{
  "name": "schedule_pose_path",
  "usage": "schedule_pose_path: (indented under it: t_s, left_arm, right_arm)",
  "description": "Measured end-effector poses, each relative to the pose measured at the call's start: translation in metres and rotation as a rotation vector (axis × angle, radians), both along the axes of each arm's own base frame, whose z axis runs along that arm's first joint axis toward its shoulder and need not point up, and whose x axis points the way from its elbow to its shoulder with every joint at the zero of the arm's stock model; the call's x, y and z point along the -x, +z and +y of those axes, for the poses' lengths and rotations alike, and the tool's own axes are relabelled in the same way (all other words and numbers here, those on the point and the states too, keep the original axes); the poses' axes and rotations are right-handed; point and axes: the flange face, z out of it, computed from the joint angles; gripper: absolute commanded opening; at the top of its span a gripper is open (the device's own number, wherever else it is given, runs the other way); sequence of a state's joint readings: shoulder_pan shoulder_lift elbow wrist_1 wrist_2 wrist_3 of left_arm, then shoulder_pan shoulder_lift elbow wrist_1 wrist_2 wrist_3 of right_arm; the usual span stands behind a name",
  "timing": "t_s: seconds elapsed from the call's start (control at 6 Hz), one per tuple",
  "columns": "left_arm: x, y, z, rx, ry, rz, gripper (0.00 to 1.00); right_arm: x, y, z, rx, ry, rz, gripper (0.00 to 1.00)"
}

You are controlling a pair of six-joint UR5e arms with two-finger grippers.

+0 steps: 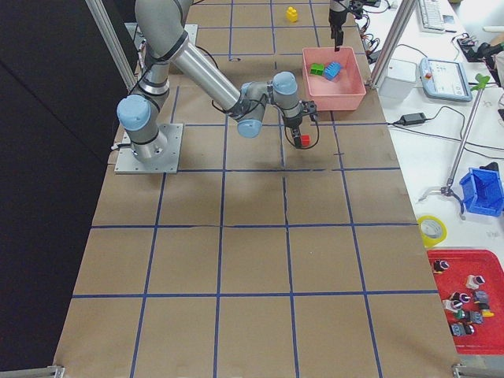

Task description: Put all blocks into box

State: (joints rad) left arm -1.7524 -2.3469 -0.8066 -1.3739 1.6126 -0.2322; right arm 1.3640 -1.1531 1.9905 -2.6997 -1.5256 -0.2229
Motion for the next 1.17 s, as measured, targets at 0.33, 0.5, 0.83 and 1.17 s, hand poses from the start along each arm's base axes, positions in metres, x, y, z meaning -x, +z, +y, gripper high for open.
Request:
schedule_pose_path:
  t_s: [0.33,0.5,0.83,1.17]
  left_arm:
    - [-0.078,0.067,0.018,-0.016,0.032,-0.012,1.00]
    - [-0.132,0.066,0.018,-0.044,0.001,-0.031,1.00]
    - [-0.273,0.061,0.032,-0.098,-0.083,-0.059,1.00]
    - [-0.400,0.045,0.050,-0.139,-0.133,-0.064,0.99]
  right_arm:
    - [0.000,-0.004,-0.011,0.003,-0.023,-0.015,0.85]
    - [-0.001,-0.008,-0.013,-0.003,-0.023,-0.018,0.81]
    - [-0.004,-0.014,-0.014,-0.011,-0.019,-0.022,0.76]
    - [-0.005,-0.013,-0.016,-0.006,-0.017,-0.032,0.40]
